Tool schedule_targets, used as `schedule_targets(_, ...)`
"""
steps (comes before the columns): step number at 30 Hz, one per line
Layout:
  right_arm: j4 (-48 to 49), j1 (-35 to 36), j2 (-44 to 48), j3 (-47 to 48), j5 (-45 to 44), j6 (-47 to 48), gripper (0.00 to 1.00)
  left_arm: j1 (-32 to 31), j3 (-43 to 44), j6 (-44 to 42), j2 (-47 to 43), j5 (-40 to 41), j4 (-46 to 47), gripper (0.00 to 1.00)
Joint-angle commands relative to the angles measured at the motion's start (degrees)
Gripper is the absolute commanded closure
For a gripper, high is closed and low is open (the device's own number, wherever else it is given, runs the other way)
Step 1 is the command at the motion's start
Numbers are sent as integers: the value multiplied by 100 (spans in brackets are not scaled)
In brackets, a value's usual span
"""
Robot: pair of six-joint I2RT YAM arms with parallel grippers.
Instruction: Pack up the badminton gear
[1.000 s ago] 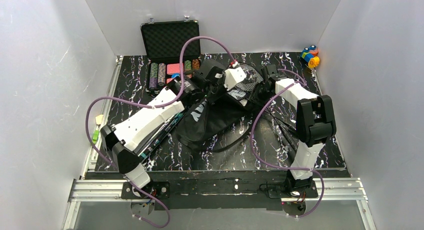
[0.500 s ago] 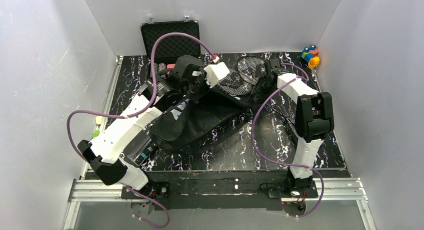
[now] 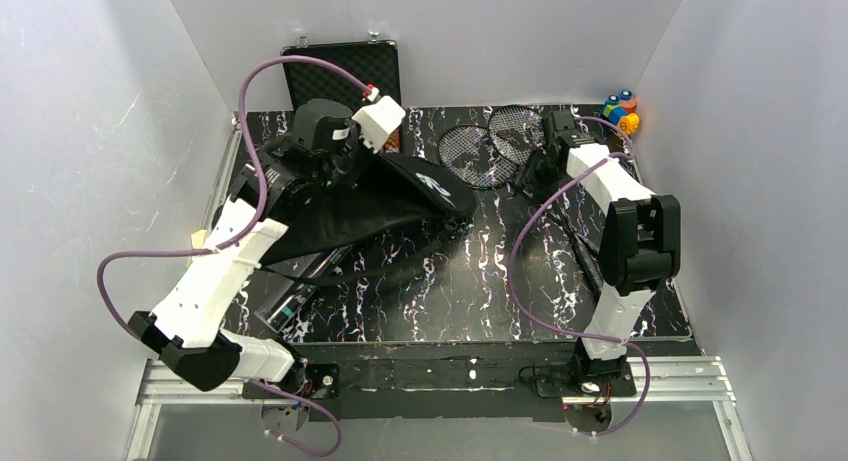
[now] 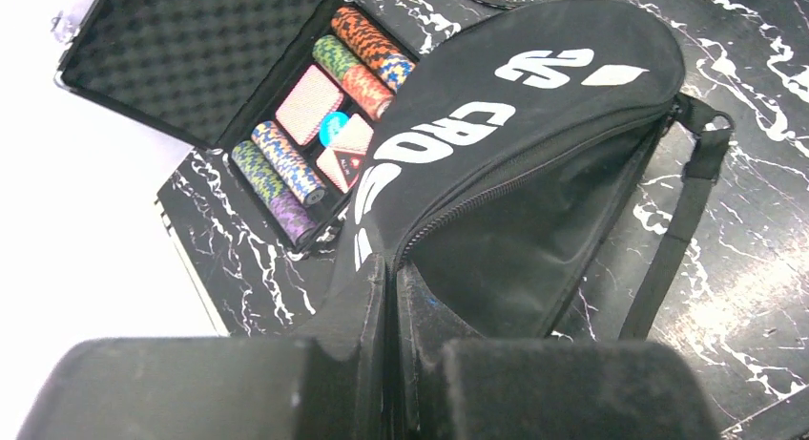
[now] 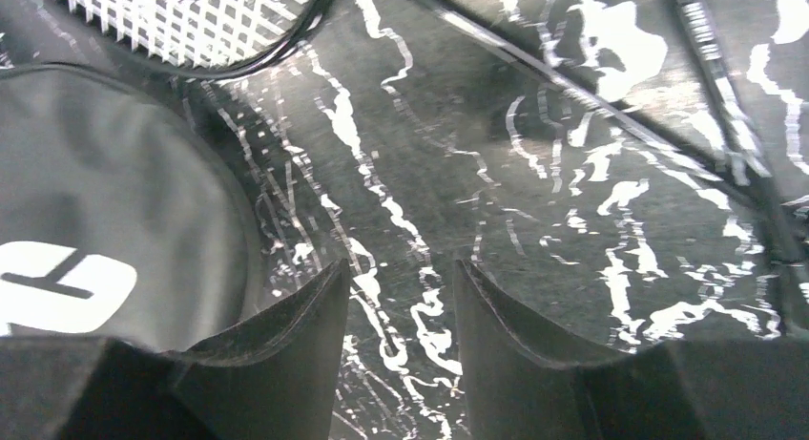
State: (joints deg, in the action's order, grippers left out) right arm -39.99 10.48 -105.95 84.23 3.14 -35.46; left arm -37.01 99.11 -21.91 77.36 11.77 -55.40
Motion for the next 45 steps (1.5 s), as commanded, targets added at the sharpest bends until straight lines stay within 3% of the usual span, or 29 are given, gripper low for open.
schedule_targets(1,-378,-197,59,403,-616,356,48,93,-147,55,-277,245,428,100)
schedule_targets(7,-734,-440,-118,696,-1427,499,47,98,-244,371,-198,128,565,100)
schedule_targets(13,-891,-827,-402,958,-1635,740,47,102,-669,540,-193,4,822,100)
schedule_targets(22,-764,-939,-995,996,-1366,996,49,99,-1505,984,80,-669,1019,100)
schedule_targets(45,-434,-934,-1349,677,-969,927,57,99,-1680,1111,1,-948,1126,100)
